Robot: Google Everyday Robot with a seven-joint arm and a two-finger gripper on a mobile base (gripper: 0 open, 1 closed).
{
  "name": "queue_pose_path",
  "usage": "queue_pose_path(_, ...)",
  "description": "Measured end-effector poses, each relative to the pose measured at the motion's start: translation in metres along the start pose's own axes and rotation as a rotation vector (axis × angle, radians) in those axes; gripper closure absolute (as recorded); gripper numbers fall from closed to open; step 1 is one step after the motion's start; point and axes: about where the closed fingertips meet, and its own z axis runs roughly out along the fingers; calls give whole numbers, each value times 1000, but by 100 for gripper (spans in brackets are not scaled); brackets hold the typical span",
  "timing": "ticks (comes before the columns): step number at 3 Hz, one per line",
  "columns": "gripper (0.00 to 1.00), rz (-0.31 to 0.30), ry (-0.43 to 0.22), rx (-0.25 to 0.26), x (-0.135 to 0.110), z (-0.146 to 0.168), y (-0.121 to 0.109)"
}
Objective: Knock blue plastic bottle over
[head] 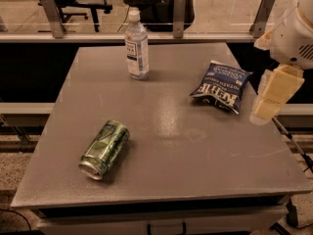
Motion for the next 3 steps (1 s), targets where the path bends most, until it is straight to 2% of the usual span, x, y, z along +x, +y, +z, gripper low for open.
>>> queue_pose_path(1,0,22,-48,31,-22,18,-37)
queue_pose_path(3,0,58,-202,47,-80,55,-92)
